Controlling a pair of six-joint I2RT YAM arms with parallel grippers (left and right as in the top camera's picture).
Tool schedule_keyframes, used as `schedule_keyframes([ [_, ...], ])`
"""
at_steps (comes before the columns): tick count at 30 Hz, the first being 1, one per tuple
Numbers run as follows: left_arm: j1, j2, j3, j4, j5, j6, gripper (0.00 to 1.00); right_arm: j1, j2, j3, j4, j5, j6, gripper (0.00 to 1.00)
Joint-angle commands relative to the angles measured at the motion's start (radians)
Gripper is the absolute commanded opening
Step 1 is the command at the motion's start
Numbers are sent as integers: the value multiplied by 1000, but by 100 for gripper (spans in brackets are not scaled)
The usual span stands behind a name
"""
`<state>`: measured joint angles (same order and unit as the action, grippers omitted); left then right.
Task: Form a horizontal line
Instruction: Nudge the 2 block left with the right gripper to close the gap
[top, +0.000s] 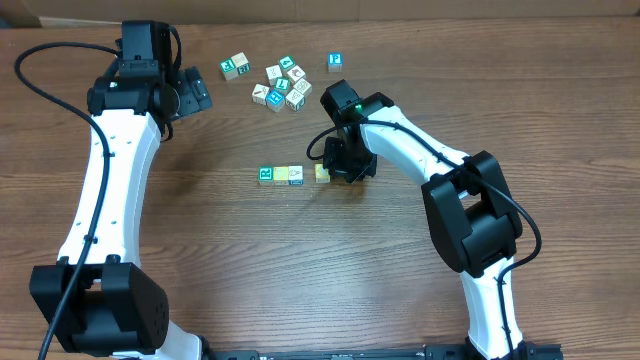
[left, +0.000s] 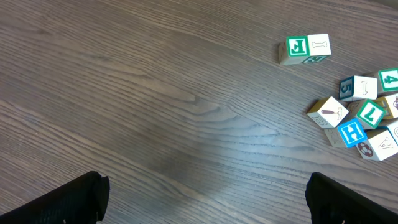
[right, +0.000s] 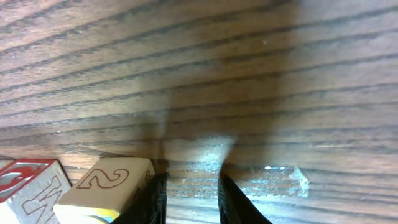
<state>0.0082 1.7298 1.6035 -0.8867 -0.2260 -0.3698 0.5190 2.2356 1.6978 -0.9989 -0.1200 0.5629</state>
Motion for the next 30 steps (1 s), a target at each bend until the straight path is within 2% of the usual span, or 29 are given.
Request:
schedule_keyframes([
  [1,-3,3,2,1,-17,4,100,5,-12,-11,5,100,-37,25],
  [30,-3,3,2,1,-17,4,99,62,-12,-11,52,5,-36,25],
])
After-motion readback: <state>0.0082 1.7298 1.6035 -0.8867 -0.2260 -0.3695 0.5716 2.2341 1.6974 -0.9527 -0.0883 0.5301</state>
